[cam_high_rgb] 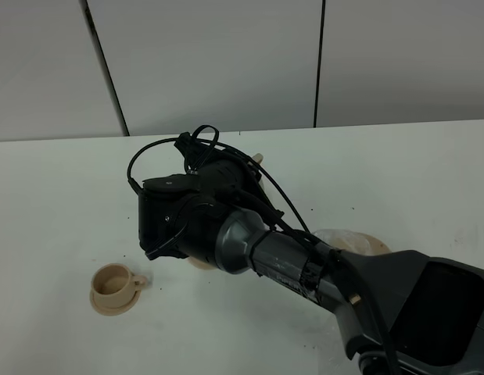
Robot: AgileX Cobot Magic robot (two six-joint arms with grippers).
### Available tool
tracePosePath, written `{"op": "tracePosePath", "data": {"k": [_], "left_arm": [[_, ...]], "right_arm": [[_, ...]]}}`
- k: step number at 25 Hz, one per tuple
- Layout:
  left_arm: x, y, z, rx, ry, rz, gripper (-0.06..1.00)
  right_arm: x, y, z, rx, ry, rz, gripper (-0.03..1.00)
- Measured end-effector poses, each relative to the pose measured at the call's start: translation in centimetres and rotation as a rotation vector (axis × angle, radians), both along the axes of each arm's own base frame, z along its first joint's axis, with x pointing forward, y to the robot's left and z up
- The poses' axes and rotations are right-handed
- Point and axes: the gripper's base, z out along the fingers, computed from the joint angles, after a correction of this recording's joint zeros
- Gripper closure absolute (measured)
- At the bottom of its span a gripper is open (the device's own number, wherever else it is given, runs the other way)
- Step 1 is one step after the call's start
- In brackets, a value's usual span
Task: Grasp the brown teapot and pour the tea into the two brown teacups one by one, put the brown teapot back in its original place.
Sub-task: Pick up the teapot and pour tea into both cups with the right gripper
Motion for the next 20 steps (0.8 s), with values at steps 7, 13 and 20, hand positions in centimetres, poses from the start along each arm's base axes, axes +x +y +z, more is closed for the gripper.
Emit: {"op": "tracePosePath", "data": {"k": [7,13,20], "left_arm": [[0.00,0.00,0.00,0.000,0.000,0.000,0.70],[0.00,0.00,0.00,0.000,0.000,0.000,0.70],[0.00,0.00,0.00,0.000,0.000,0.000,0.70]], "right_arm": [[-0.01,0.03,0.00,0.001,0.000,0.002,0.87],[-0.03,0.11,-0.08,0.011,0.007,0.007,0.87],[-0.07,0.16,-0.25,0.028,0.025,0.007,0.87]]}}
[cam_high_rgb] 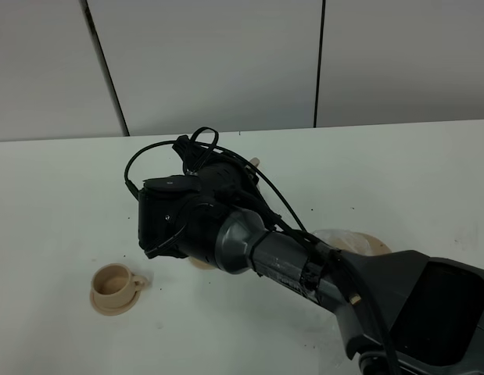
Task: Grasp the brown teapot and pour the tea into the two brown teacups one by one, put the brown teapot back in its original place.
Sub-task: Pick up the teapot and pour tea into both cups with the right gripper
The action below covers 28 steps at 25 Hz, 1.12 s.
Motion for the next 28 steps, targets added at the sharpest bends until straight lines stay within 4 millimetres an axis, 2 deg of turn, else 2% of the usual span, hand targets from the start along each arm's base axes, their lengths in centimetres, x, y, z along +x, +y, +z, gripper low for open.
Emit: {"op": "tracePosePath", "data": {"k": [10,23,28], "left_arm": [[0.0,0.0,0.0,0.000,0.000,0.000,0.70],[0.0,0.0,0.0,0.000,0.000,0.000,0.70],[0.0,0.0,0.0,0.000,0.000,0.000,0.70]], "right_arm": [[0.9,-0.8,-0.2,0.062,0.051,-0.023,0.87],[1.2,-2.4,3.5,0.221,0.123,-0.064,0.87],[1.4,-2.9,4.0,0.290,0.209,-0.065,0.87]]}}
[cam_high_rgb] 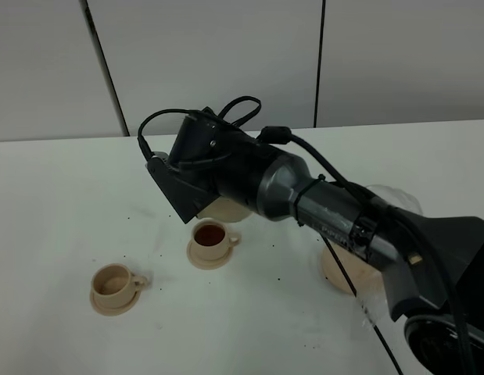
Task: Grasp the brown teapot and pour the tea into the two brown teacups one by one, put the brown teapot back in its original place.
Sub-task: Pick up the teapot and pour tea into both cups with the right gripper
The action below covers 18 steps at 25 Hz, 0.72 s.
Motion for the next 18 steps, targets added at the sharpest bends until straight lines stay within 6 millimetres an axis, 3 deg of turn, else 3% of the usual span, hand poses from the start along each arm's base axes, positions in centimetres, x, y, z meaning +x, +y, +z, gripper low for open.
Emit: {"op": "tracePosePath", "data": {"k": [10,18], "left_arm": [[0.0,0.0,0.0,0.000,0.000,0.000,0.70],[0.0,0.0,0.0,0.000,0.000,0.000,0.70]], "right_arm": [[0.7,-0.8,-0.6,0.048,0.109,0.031,0.87],[1.1,-1.3,1.3,0.108,0.182,0.049,0.87]]}}
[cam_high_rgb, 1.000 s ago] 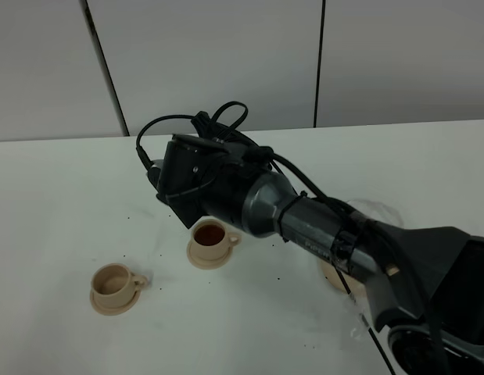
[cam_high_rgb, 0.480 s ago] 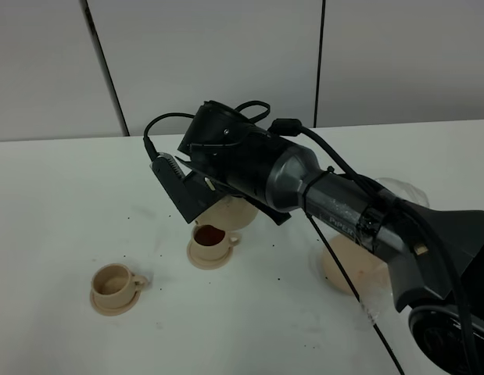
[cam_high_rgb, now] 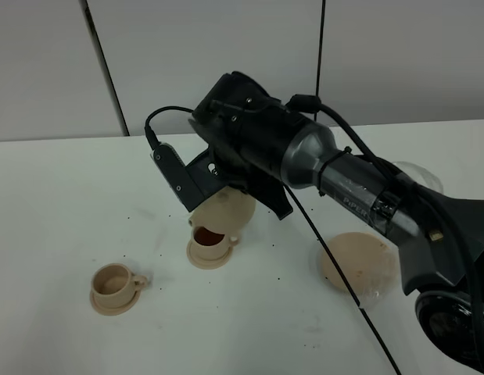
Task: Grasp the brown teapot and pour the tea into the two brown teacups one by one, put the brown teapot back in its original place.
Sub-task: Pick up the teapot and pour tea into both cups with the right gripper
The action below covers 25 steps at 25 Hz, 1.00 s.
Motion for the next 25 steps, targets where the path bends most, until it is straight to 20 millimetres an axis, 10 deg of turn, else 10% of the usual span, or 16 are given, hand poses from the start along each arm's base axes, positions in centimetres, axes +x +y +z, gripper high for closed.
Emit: {"op": "tracePosePath", "data": {"k": [25], "left_arm": [[0.0,0.0,0.0,0.000,0.000,0.000,0.70]], "right_arm": [[0.6,-0.9,0.8,0.314,0.221,-0.254,0.87]]}}
